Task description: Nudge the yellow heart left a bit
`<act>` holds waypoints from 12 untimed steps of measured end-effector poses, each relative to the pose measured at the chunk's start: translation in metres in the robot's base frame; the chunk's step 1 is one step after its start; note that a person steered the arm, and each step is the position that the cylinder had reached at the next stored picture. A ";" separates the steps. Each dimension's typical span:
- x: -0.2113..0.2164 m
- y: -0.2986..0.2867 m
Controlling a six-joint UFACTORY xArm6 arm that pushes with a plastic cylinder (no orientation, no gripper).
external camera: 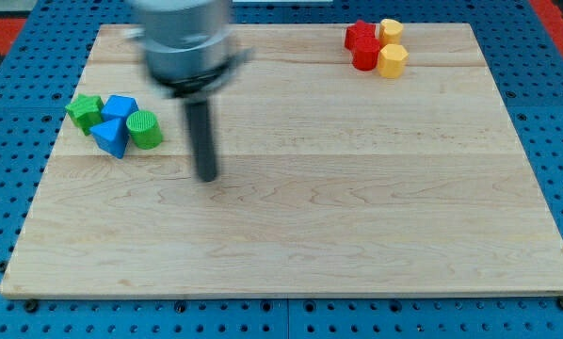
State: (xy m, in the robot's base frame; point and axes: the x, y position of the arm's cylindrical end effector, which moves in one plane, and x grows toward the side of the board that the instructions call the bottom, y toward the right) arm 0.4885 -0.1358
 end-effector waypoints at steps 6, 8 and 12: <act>-0.041 0.174; -0.031 0.090; -0.241 0.440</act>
State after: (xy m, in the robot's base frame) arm 0.2476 0.3039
